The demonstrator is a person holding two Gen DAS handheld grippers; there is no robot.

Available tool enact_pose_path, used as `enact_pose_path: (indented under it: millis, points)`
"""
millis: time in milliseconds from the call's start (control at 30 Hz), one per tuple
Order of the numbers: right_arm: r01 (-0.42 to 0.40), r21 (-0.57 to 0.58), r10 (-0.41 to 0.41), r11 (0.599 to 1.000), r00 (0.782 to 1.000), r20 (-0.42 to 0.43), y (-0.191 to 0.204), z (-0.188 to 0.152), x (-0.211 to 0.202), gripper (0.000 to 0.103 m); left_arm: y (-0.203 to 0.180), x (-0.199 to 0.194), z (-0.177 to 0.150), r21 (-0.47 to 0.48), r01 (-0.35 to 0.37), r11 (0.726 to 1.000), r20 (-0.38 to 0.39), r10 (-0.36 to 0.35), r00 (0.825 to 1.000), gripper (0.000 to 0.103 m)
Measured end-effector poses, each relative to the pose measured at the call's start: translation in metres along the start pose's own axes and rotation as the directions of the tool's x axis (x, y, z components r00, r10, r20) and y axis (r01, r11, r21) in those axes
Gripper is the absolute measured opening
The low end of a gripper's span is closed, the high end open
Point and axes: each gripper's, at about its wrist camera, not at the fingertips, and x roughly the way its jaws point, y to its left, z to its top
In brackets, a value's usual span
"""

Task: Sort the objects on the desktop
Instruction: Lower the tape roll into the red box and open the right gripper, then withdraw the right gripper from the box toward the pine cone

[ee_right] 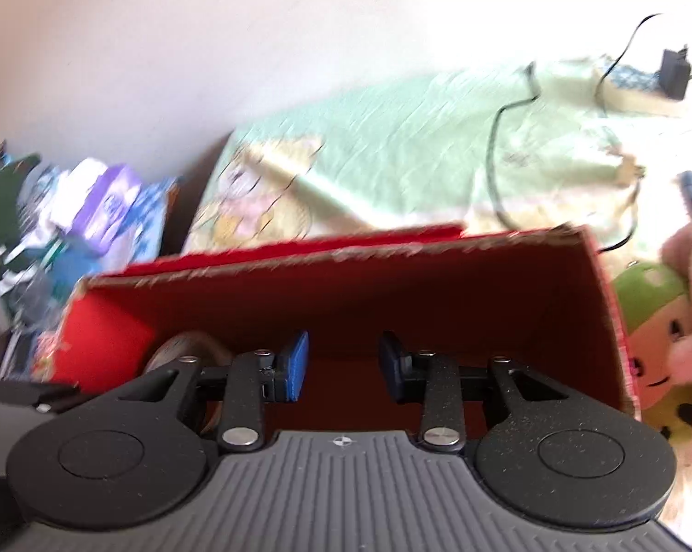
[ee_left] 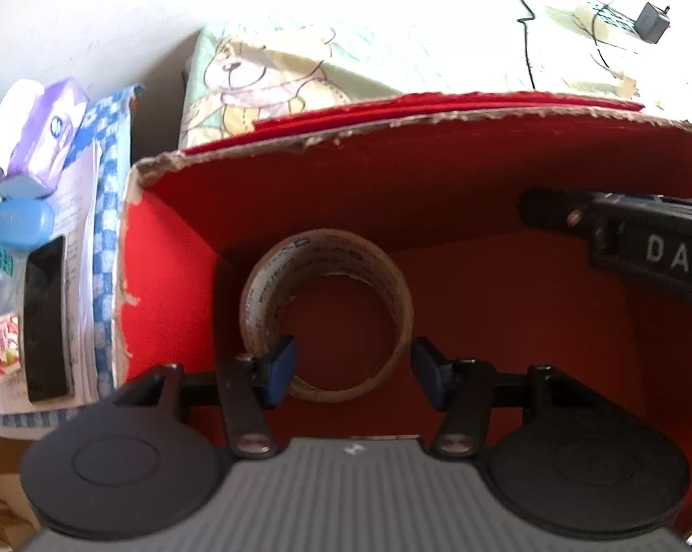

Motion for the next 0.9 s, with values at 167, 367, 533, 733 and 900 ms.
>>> enact_pose_path:
  millis: [167, 367, 533, 733, 900]
  points:
    - [0.062, -0.016, -0.060, 0.998, 0.994, 0.094, 0.001, 0.001, -0.002, 0.037, 0.002, 0.001, -0.002, -0.034, -0.011, 0.999, -0.018, 0.011, 1.000, 0.054]
    - [0.023, -0.017, -0.020, 1.000, 0.990, 0.138, -0.004, 0.002, -0.009, 0.037, 0.000, 0.003, -0.004, -0.040, -0.012, 0.999, -0.021, 0.011, 1.000, 0.052]
    - [0.052, -0.007, -0.050, 0.999, 0.989, 0.142, -0.002, -0.003, -0.009, 0.037, -0.009, 0.009, -0.012, -0.030, -0.069, 0.997, -0.040, 0.068, 0.997, 0.050]
    - [0.059, -0.013, -0.056, 0.998, 0.985, 0.161, 0.000, -0.005, -0.012, 0.037, -0.016, 0.002, -0.016, -0.004, -0.092, 0.996, 0.012, 0.092, 0.996, 0.050]
    - [0.061, -0.004, -0.060, 0.998, 0.985, 0.162, -0.001, -0.005, -0.013, 0.037, -0.019, -0.005, -0.021, -0.005, -0.100, 0.995, 0.050, 0.100, 0.994, 0.050]
